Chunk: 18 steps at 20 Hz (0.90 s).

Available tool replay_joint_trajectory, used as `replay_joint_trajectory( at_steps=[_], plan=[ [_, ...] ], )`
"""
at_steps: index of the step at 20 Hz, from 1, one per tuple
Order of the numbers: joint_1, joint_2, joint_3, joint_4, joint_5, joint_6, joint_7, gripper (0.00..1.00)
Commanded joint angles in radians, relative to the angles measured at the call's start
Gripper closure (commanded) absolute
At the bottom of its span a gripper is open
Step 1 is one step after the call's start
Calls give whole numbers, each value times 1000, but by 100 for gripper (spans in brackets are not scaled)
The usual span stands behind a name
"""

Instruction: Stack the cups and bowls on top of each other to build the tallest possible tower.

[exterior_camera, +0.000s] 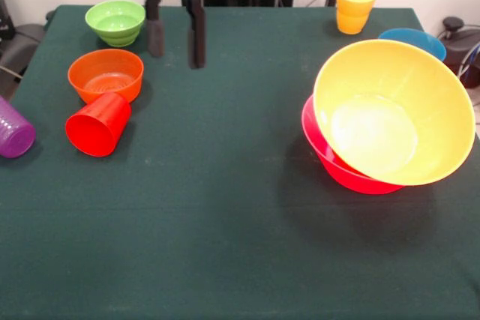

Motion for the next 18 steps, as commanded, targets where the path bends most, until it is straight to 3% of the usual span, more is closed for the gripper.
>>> replay_joint_trajectory(
  at_steps=[1,10,18],
  plan=[
    [-14,87,131,105,-115,-19,-175,0],
    [-57,108,169,84,-182,-6,-186,0],
    [-98,33,195,84,-197,95,-207,0]
  ],
)
